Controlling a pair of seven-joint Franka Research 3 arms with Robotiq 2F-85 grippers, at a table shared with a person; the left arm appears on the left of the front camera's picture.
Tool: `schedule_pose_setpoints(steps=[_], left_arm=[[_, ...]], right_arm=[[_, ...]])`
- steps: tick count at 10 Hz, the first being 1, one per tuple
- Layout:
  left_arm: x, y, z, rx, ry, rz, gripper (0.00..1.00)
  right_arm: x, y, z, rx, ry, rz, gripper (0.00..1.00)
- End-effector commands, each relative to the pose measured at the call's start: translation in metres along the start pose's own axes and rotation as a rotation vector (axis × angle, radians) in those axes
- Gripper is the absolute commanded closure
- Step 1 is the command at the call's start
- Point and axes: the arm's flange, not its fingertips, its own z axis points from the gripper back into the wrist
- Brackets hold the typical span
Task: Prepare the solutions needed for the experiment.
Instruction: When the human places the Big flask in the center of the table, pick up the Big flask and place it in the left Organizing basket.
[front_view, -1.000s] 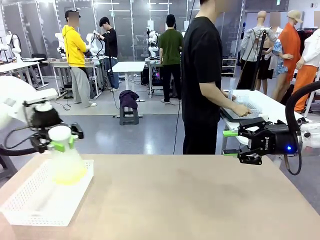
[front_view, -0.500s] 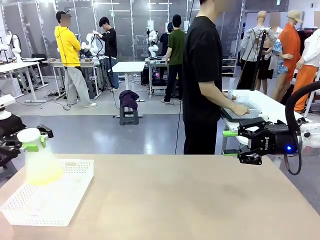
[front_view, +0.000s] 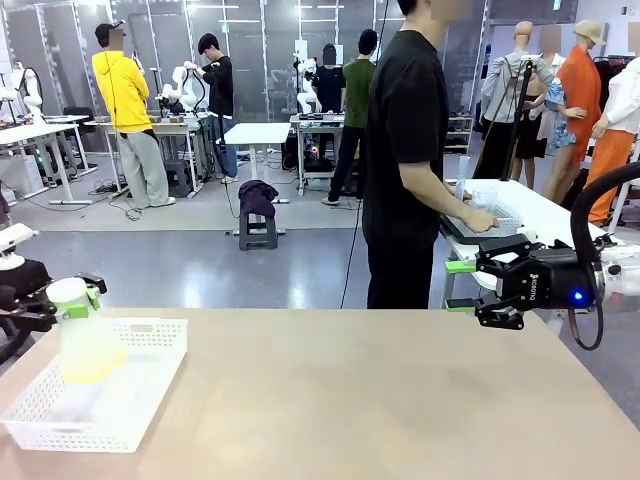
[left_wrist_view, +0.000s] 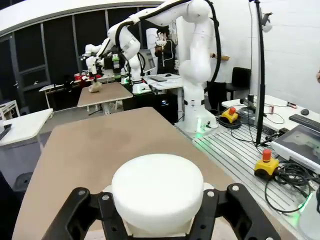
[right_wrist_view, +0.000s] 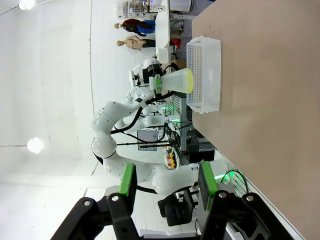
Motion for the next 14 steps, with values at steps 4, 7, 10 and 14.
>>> schedule_pose_setpoints(steps=[4,7,10,14], left_arm=[[-0.037,0.024,0.004,0.026,0.025,0.024,1.0],[-0.055,0.029,-0.001,0.018,0.047,0.034,1.0],[-0.071,0.031,-0.002,-0.024,0.049,0.037,1.0],[-0.086,0.034,-0.004,-0.042,0.043,0.06,0.64]], right_arm=[[0.001,0.001,-0.001,0.006,-0.008,0.002,0.37],[0.001,0.001,-0.001,0.006,-0.008,0.002,0.37],[0.001,0.001,-0.001,0.006,-0.008,0.002,0.37],[0.001,0.001,-0.001,0.006,-0.008,0.002,0.37]])
